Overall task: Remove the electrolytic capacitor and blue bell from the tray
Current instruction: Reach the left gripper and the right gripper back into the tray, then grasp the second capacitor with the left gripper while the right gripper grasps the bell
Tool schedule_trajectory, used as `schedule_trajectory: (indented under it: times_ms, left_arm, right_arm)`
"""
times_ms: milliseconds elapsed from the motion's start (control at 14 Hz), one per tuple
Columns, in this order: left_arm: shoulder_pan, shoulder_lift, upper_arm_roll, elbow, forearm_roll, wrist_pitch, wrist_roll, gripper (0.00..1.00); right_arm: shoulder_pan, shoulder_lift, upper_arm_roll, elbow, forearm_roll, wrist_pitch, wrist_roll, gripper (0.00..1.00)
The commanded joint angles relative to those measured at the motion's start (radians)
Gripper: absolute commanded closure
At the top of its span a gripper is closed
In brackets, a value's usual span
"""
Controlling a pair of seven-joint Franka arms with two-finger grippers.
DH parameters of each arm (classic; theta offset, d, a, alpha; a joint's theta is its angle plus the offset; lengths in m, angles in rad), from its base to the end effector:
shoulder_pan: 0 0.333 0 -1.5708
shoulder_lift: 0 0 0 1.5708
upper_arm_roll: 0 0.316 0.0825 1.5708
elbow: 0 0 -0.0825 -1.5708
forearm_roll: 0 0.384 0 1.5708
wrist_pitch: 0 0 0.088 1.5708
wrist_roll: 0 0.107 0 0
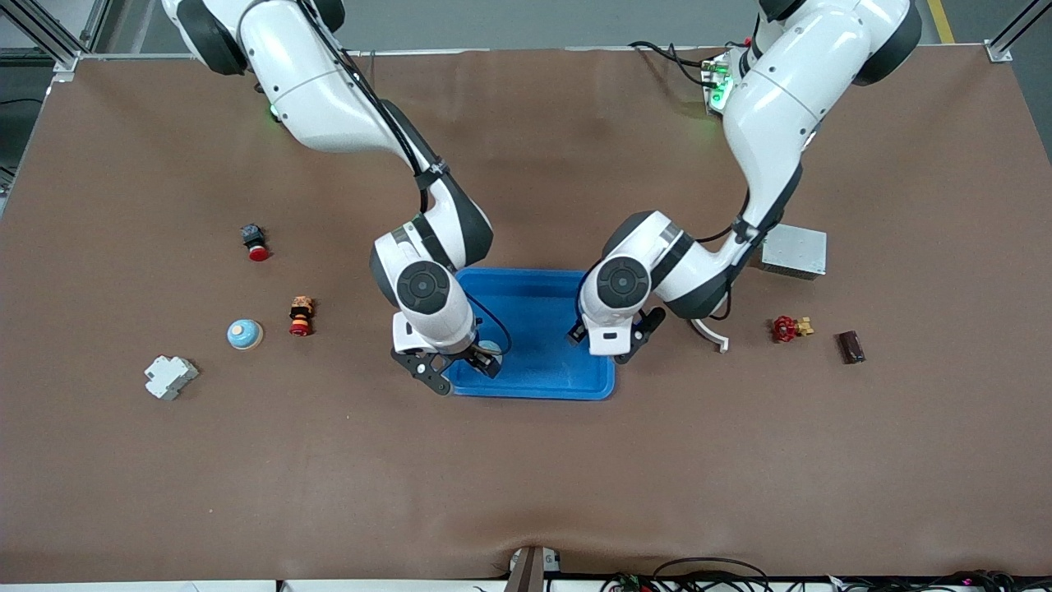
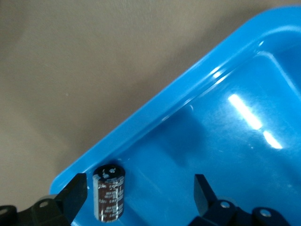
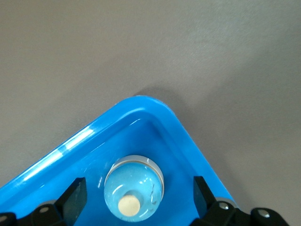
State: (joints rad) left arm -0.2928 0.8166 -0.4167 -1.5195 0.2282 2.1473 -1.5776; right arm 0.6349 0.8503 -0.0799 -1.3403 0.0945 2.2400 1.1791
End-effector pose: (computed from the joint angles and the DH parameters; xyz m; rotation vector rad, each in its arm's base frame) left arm 0.5607 -0.4119 0.1963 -2.8166 -1.2451 0.2462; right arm 0.6251 0.4068 0.2224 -2.9280 0.9901 -0.0332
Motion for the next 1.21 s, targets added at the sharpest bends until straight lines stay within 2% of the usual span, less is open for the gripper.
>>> schedule_trajectory:
  times_ms: [0,1071,1143]
  left_arm:
    - [-0.032,0.024,0.019,0.024,0.020,0.011,-0.048,0.00]
    - [-0.068,0.036,0.019,0.016,0.022,0.010,-0.094,0.00]
    - [-0.066,0.036,0.021,0.016,0.022,0.009,-0.094,0.00]
  right_arm:
    - [0.009,0.026,-0.009,0.049,-0.015,-0.017,0.040,0.00]
    - [0.037,0.055,-0.009,0.059,-0.016,-0.005,0.062,0.00]
    - [0.037,0.055,-0.009,0.059,-0.016,-0.005,0.062,0.04]
